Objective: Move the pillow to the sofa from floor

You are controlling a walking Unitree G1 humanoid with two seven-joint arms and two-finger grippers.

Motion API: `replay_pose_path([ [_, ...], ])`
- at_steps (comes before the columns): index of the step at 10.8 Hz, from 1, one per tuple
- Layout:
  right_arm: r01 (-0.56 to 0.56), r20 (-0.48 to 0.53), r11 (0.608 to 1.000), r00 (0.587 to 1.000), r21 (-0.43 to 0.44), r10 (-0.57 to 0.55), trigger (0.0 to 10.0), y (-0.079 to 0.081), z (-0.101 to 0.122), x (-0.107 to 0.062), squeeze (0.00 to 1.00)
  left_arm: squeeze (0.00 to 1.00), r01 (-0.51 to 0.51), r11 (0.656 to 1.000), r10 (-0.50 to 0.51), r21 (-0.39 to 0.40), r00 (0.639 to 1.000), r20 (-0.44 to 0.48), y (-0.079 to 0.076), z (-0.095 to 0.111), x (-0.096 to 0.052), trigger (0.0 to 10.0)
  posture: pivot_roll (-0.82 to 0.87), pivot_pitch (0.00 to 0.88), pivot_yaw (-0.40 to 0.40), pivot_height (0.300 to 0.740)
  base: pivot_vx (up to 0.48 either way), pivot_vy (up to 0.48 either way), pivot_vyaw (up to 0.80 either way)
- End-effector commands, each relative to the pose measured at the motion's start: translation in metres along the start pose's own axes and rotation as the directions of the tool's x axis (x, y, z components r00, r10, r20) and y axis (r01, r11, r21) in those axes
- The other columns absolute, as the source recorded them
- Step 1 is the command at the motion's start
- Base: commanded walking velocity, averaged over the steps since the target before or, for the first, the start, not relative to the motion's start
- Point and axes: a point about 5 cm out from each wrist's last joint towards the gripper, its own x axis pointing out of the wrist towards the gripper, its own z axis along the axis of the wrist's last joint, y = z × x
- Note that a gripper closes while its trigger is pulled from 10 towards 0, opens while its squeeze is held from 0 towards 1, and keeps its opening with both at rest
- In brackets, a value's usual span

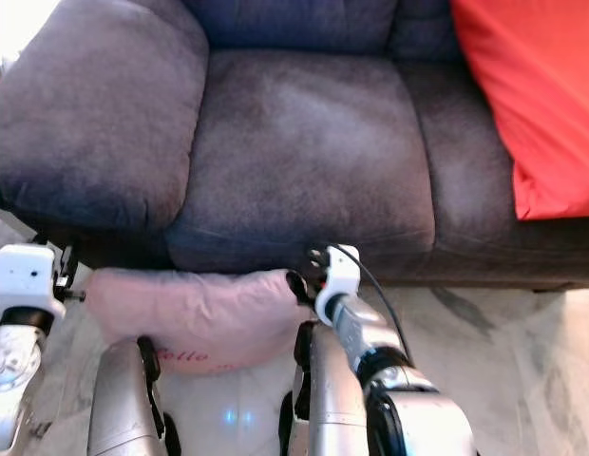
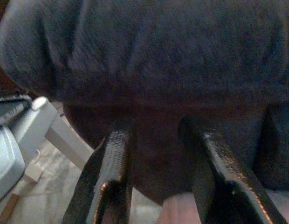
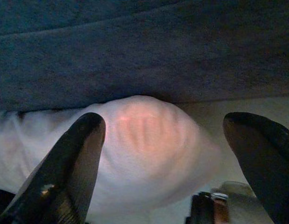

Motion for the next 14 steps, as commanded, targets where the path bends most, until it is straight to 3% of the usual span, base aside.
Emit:
replay_pose_path([
  [1, 0.001, -0.026, 1.000, 1.000, 0.015, 0.000, 10.0, -0.001, -0.006, -0.001, 0.00, 0.00, -0.002, 1.000, 0.002, -0.020, 1.000, -0.006, 0.002, 0.002, -0.004, 10.0, 0.14, 0.318, -0.148, 0.505, 0.000, 0.000, 0.00],
  [6, -0.045, -0.038, 0.998, 0.998, -0.049, 0.043, 10.0, 0.015, -0.002, 0.005, 0.00, 0.00, -0.005, 0.994, 0.006, -0.110, 1.000, 0.015, 0.004, 0.033, -0.009, 10.0, 0.15, 0.393, -0.160, 0.505, 0.000, 0.000, 0.00],
  [8, -0.046, -0.035, 0.992, 0.998, -0.114, 0.042, 10.0, 0.019, -0.002, 0.006, 0.00, 0.00, -0.015, 0.990, 0.016, -0.140, 1.000, 0.004, 0.006, 0.039, -0.015, 10.0, 0.15, 0.413, -0.168, 0.505, 0.000, 0.000, 0.00],
  [12, -0.013, -0.017, 0.990, 1.000, -0.138, 0.010, 10.0, 0.016, -0.005, 0.005, 0.00, 0.00, 0.000, 0.986, -0.005, -0.169, 1.000, -0.025, 0.001, 0.041, -0.025, 10.0, 0.13, 0.452, -0.175, 0.505, 0.000, 0.000, 0.00],
  [13, -0.012, 0.016, 0.991, 1.000, -0.136, 0.015, 0.0, 0.016, -0.001, 0.005, 0.00, 0.00, 0.003, 0.985, -0.008, -0.171, 1.000, -0.030, 0.000, 0.042, -0.026, 10.0, 0.13, 0.458, -0.176, 0.505, 0.000, 0.000, 0.00],
  [14, -0.016, 0.033, 0.991, 0.999, -0.133, 0.021, 0.0, 0.017, 0.002, 0.005, 0.00, 0.00, 0.005, 0.985, -0.011, -0.174, 0.999, -0.032, -0.001, 0.043, -0.027, 10.0, 0.13, 0.461, -0.176, 0.505, 0.000, 0.000, 0.00],
])
